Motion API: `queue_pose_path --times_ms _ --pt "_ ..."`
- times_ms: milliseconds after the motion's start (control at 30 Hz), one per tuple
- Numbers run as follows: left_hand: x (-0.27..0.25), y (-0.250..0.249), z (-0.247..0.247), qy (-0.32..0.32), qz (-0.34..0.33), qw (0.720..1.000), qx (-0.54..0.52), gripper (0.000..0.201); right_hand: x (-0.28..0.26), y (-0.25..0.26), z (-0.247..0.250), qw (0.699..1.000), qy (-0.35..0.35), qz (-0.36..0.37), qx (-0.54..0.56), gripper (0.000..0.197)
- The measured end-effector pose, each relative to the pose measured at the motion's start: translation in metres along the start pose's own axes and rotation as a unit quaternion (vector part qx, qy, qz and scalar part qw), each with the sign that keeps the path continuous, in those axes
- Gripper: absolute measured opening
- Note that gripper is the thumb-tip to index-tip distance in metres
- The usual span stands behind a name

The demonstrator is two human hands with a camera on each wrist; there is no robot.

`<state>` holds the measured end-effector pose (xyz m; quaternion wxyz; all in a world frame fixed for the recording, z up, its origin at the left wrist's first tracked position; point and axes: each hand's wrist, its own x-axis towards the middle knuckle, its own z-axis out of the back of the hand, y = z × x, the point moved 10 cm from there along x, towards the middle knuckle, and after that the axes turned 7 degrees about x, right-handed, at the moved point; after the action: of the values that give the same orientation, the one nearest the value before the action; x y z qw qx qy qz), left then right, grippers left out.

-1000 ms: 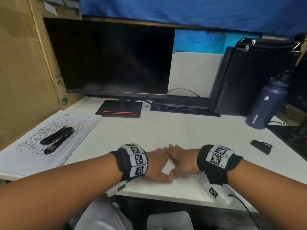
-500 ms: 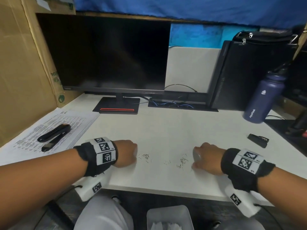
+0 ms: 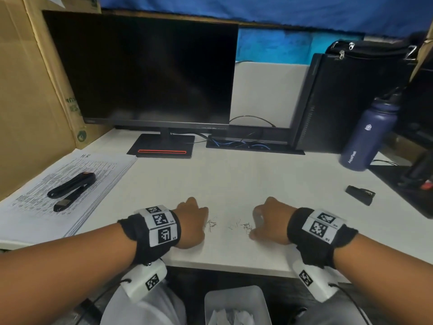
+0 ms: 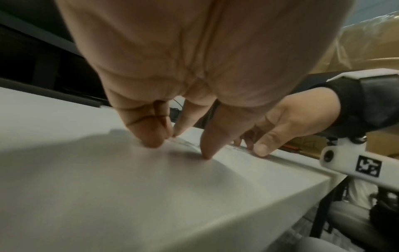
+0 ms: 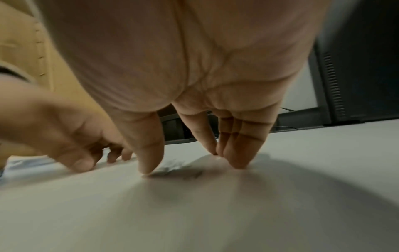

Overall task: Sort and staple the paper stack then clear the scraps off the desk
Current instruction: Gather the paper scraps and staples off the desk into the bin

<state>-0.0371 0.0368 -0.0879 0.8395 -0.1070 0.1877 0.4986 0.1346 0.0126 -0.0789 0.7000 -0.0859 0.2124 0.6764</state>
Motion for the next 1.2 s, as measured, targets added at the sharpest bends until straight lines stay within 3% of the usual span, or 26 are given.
queue_pose_path --times_ms 67,133,233,333,433,533,600,667,733,800,967,1200 --pt "0.006 -0.017 -0.002 -0.008 -0.055 0.998 -0.036 0.021 0.003 0.014 -0.010 0.999 -0.007 0.029 -0.011 0.033" --pt "0.007 -0.029 0.001 -0.017 -0.097 0.994 -0.037 0.021 0.005 0.023 -0.014 0.998 -0.010 0.058 -0.021 0.024" --pt "0.012 -0.023 0.011 -0.030 -0.079 0.996 0.004 0.011 0.008 0.026 -0.010 0.994 -0.024 0.103 -0.036 0.021" --pt "0.014 -0.024 0.013 -0.029 -0.075 0.996 0.043 0.012 0.005 0.038 -0.013 0.984 -0.022 0.171 -0.051 0.030" --pt "0.008 -0.038 -0.006 -0.004 -0.111 0.990 0.088 0.033 -0.003 0.039 -0.025 0.974 -0.024 0.205 -0.099 0.046" --pt "-0.001 -0.035 -0.014 -0.034 -0.151 0.985 0.078 0.036 -0.018 0.026 -0.026 0.969 -0.047 0.230 -0.073 0.047" --pt "-0.004 -0.017 -0.007 -0.053 -0.131 0.990 0.022 0.032 -0.022 0.010 -0.018 0.976 -0.062 0.208 -0.025 0.040" --pt "-0.003 0.001 0.003 -0.060 -0.075 0.995 0.004 0.021 -0.023 -0.009 -0.004 0.988 -0.081 0.134 0.001 0.027" --pt "-0.001 0.003 0.008 -0.047 -0.039 0.997 0.041 0.018 -0.018 -0.022 -0.002 0.997 -0.059 0.052 -0.015 0.030" --pt "0.000 -0.009 0.008 -0.033 -0.039 0.997 0.063 0.019 -0.012 -0.019 -0.007 0.999 -0.039 0.020 -0.002 0.034" --pt "0.000 -0.050 0.008 -0.070 -0.098 0.991 0.060 0.027 0.003 0.014 -0.022 0.998 -0.031 0.043 -0.019 0.024" --pt "0.009 -0.055 0.005 -0.094 -0.106 0.983 0.114 0.033 0.012 0.022 -0.012 0.996 -0.051 0.046 -0.050 0.022"
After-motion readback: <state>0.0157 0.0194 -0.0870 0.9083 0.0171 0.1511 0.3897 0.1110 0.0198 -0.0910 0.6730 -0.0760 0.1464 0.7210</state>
